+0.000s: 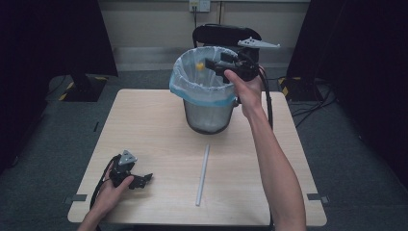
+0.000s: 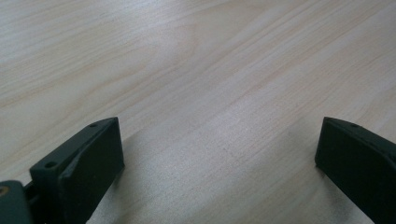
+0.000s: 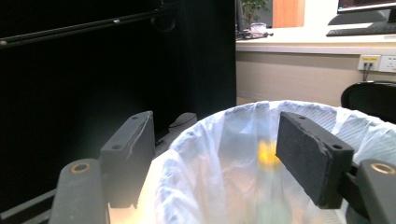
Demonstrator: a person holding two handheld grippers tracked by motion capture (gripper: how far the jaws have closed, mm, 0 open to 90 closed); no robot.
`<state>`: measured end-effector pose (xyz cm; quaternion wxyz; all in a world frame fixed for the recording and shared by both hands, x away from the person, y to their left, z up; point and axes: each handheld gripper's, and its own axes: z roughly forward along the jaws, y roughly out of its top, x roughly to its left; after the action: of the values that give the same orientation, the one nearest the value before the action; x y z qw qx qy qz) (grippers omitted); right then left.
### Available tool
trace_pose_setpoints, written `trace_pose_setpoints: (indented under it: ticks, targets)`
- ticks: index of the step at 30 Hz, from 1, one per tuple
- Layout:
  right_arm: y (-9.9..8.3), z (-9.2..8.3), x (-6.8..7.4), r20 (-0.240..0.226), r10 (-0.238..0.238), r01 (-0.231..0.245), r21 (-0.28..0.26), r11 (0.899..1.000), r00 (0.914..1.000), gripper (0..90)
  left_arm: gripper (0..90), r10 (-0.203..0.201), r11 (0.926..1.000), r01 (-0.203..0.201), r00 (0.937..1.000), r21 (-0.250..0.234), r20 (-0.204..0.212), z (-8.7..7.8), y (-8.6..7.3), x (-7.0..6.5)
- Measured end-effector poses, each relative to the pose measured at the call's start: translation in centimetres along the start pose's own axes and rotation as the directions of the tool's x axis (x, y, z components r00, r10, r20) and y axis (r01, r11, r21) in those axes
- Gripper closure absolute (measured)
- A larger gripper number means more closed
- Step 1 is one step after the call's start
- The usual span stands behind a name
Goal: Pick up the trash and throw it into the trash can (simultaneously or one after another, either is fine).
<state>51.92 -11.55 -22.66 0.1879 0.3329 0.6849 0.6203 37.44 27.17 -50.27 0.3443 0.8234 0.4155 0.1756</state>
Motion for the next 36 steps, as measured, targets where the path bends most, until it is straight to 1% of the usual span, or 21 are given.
trace_pose_setpoints:
  ticks: [4, 8, 12, 16, 19, 21, 23, 24, 25, 26, 28, 32, 34, 36]
  targets:
    - [-0.4, -0.6, 0.5, -0.019, -0.017, 0.017, 0.012, 1.0, 0.9997, 28.2, 0.6, -0.001, 1.0, 0.001, 1.0, 0.0, 0.001, 0.0, 0.0, 0.0]
    - [-1.0, -1.4, 0.8, -0.034, -0.022, 0.022, 0.021, 1.0, 0.9992, 29.6, 0.6, 0.0, 1.0, 0.0, 1.0, 0.0, 0.0, 0.0, 0.0, 0.0]
    - [-1.5, -2.2, 1.3, -0.061, -0.033, 0.035, 0.024, 0.999, 0.9976, 31.7, 0.6, 0.001, 1.0, -0.001, 1.0, 0.0, -0.001, 0.0, 0.0, 0.0]
    - [-1.9, -2.8, 2.3, -0.07, -0.077, 0.081, 0.056, 0.995, 0.9946, 33.5, 0.6, 0.0, 1.0, 0.0, 1.0, 0.0, 0.0, 0.0, 0.0, 0.0]
    - [-2.3, -3.5, 3.1, -0.079, -0.09, 0.095, 0.057, 0.994, 0.9928, 33.3, 0.6, 0.0, 1.0, 0.0, 1.0, 0.0, 0.0, 0.0, 0.0, 0.0]
    - [-2.8, -3.8, 3.6, -0.089, -0.1, 0.106, 0.069, 0.992, 0.9911, 33.0, 0.6, 0.0, 1.0, 0.0, 1.0, 0.0, 0.0, 0.0, 0.0, 0.0]
    - [-3.5, -4.1, 4.1, -0.099, -0.112, 0.12, 0.084, 0.989, 0.9888, 32.9, 0.6, 0.0, 1.0, 0.0, 1.0, 0.0, 0.0, 0.0, 0.0, 0.0]
    - [-3.9, -4.3, 4.2, -0.108, -0.105, 0.114, 0.09, 0.989, 0.9886, 33.1, 0.6, 0.0, 1.0, 0.0, 1.0, 0.0, 0.0, 0.0, 0.0, 0.0]
    - [-4.4, -4.4, 4.3, -0.119, -0.087, 0.099, 0.097, 0.99, 0.9891, 33.6, 0.6, 0.0, 1.0, 0.0, 1.0, 0.0, 0.0, 0.0, 0.0, 0.0]
    - [-5.0, -4.6, 4.5, -0.115, -0.079, 0.09, 0.102, 0.991, 0.9902, 34.1, 0.6, 0.0, 1.0, 0.0, 1.0, 0.0, 0.0, 0.0, 0.0, 0.0]
    - [-6.0, -4.9, 4.9, -0.126, -0.082, 0.096, 0.117, 0.988, 0.9886, 34.2, 0.6, 0.0, 1.0, 0.0, 1.0, 0.0, 0.0, 0.0, 0.0, 0.0]
    - [-8.0, -5.5, 5.6, -0.148, -0.071, 0.091, 0.133, 0.987, 0.9865, 34.2, 0.6, 0.0, 1.0, 0.0, 1.0, 0.0, 0.0, 0.0, 0.0, 0.0]
    - [-8.9, -5.8, 6.0, -0.156, -0.072, 0.096, 0.15, 0.984, 0.9851, 34.1, 0.6, 0.0, 1.0, 0.0, 1.0, 0.0, 0.0, 0.0, 0.0, 0.0]
    - [-10.0, -6.3, 6.3, -0.16, -0.06, 0.084, 0.149, 0.985, 0.9853, 34.5, 0.6, 0.0, 1.0, 0.0, 1.0, 0.0, 0.0, 0.0, 0.0, 0.0]
